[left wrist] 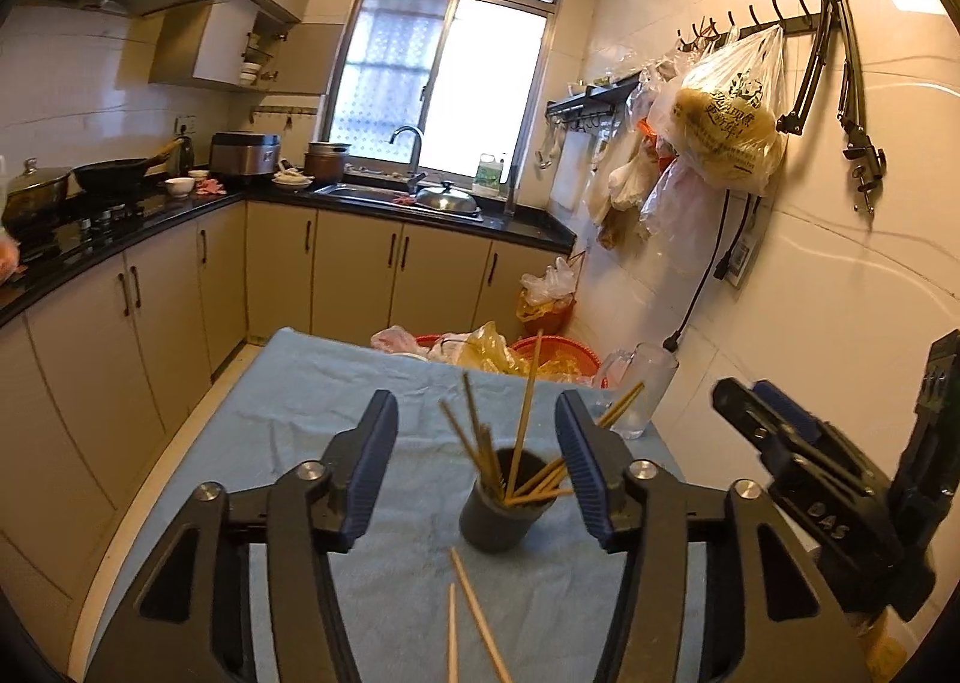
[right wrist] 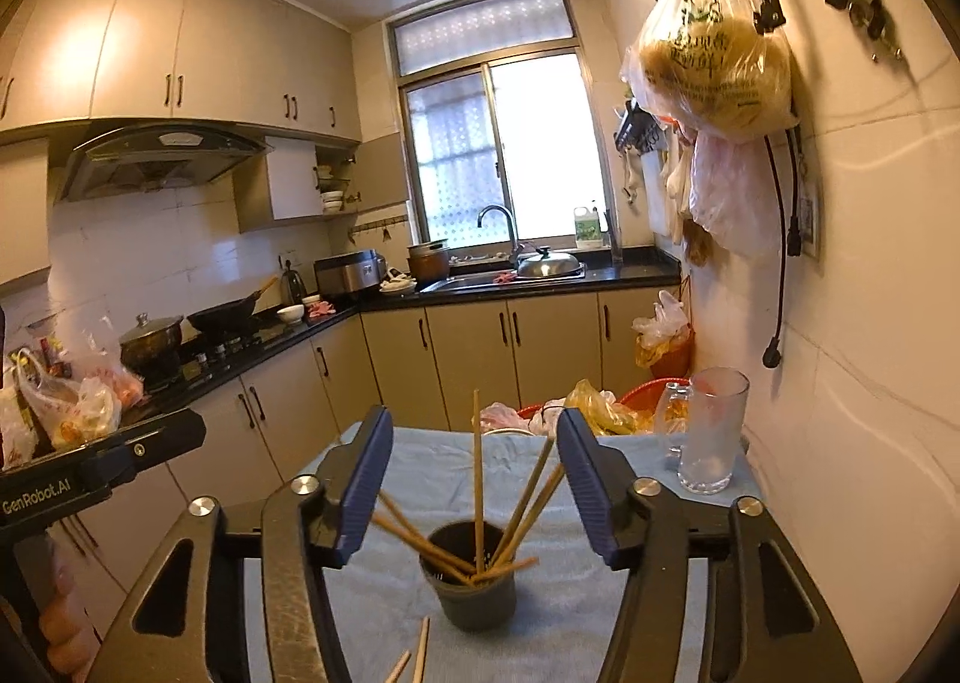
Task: Organize utensils
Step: 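Withdraw both open tools back toward the remaining chopsticks, then close the left tool on a wooden chopstick while the right tool grasps another chopstick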
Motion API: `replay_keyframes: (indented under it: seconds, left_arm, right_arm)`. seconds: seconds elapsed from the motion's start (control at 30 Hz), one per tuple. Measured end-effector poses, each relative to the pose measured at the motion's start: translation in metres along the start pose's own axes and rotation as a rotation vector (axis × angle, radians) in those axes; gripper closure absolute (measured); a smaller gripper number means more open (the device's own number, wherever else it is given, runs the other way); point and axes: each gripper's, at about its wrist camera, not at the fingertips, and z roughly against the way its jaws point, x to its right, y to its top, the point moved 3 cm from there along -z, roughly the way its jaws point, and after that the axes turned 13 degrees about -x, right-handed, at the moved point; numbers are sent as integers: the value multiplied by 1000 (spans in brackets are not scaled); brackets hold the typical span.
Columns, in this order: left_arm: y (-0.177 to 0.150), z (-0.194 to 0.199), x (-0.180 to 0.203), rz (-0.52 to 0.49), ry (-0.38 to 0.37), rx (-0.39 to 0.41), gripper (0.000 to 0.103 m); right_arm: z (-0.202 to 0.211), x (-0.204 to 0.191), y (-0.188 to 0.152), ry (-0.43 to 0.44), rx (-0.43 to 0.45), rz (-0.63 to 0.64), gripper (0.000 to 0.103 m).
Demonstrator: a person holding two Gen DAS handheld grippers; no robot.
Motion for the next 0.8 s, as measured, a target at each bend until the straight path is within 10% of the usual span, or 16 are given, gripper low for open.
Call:
replay_keyframes:
  seconds: [0.6,0.8]
  left_arm:
    - [-129,-34,-35,46,72,-267,44]
    - [-180,-73,-32,6,82,-412,44]
  right_arm:
    - [27,-2,-133,-68,-332,196,19]
    - [-12,-13,-198,-9,-557,237,31]
